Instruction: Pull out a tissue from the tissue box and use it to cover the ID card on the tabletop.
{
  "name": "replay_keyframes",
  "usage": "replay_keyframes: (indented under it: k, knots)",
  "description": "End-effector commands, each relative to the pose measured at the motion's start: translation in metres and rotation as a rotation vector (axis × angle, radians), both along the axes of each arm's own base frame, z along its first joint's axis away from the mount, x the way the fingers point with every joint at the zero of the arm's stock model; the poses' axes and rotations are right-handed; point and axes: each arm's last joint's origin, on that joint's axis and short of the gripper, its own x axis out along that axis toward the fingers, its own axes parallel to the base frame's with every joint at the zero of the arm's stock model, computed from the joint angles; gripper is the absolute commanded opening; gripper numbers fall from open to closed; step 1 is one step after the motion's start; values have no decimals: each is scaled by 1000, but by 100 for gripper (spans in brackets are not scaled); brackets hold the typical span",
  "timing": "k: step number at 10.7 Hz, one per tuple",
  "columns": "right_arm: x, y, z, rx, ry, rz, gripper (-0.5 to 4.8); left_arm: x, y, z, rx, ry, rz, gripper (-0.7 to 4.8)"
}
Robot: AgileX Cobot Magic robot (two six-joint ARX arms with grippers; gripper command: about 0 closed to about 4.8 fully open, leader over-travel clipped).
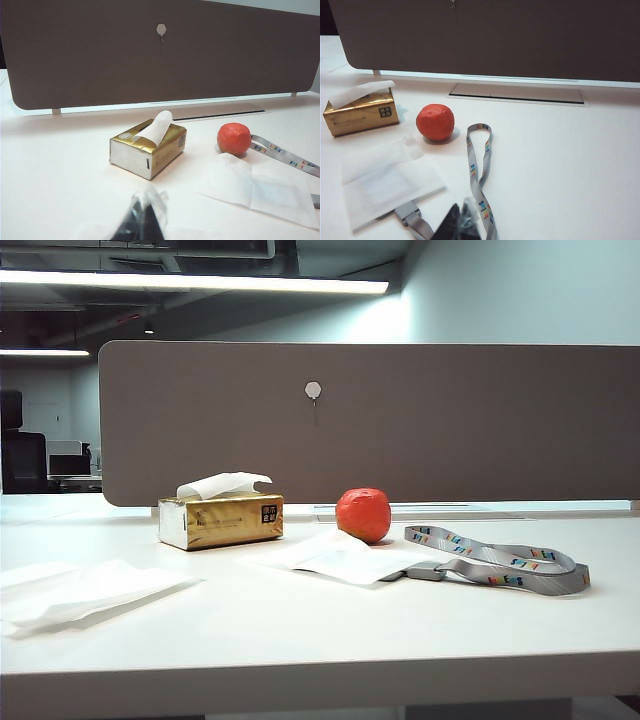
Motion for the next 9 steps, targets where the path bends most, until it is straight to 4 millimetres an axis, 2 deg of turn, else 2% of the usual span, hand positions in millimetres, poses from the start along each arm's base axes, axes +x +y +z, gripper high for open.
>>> replay_keyframes:
  k: [1,2,3,5,6,9]
  knots:
    - [2,-3,-9,59,-135,-138,-5,0,0,2,-1,-16,0,-6]
    - [4,-12,-10,59,-151,-249,-5,0,0,2,0,-16,0,-6]
    - [5,-14,-10,57,-152,-260,-5,0,0,2,-1,-16,0,-6]
    - [6,-19,-10,50,-155,-271,-4,0,0,2,0,-16,0,-6]
    - [6,-31,-6,110,-182,-257,-5,0,0,2,0,-15,-2,-6]
    - [6,-34,-6,101,-187,-198,-5,0,0,2,-2,-14,-2,-6]
